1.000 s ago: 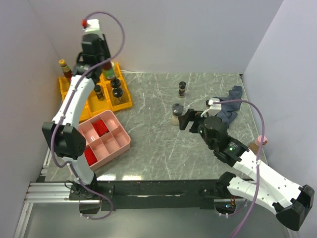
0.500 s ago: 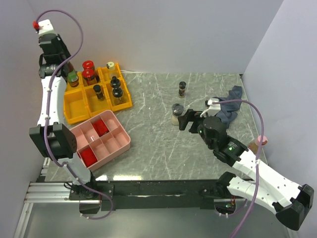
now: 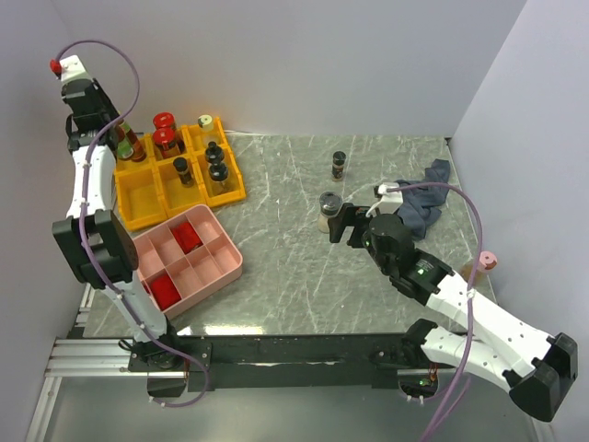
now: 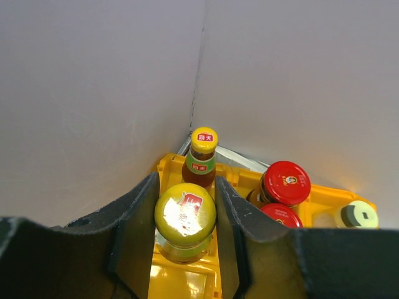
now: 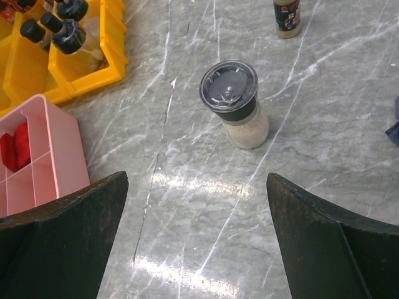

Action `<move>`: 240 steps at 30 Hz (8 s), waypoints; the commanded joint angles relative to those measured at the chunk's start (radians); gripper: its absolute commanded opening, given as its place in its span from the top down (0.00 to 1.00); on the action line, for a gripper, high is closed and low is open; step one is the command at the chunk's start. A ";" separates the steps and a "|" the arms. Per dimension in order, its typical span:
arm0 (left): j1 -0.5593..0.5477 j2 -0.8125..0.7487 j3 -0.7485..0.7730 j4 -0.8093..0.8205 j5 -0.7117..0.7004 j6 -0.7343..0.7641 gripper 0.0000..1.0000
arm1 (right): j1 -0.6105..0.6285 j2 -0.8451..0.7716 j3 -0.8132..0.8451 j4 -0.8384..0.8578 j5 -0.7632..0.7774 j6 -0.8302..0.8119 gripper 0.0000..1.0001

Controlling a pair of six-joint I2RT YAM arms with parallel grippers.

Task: Organize the condiment bottles
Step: Place the bottle in the storage box, then pick up the bottle from the corner of the board, then place the bottle at the center of the board.

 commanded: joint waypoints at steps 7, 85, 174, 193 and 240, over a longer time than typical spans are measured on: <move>0.008 0.032 -0.036 0.364 0.030 0.028 0.99 | -0.004 0.024 0.014 0.039 0.017 -0.008 0.00; -1.038 -0.686 -0.941 0.188 0.084 -0.228 0.00 | -0.111 0.363 0.358 -0.956 0.549 1.021 0.00; -1.140 -0.937 -1.355 0.614 -0.128 -0.155 0.01 | -0.816 0.817 0.442 -1.118 0.810 1.379 0.56; -1.144 -1.106 -1.260 0.397 -0.292 -0.282 0.01 | -0.443 0.638 0.506 -0.496 0.706 0.490 0.66; -1.144 -1.184 -0.929 -0.223 -0.455 -0.440 0.00 | 0.435 0.647 0.284 0.045 0.366 0.098 0.00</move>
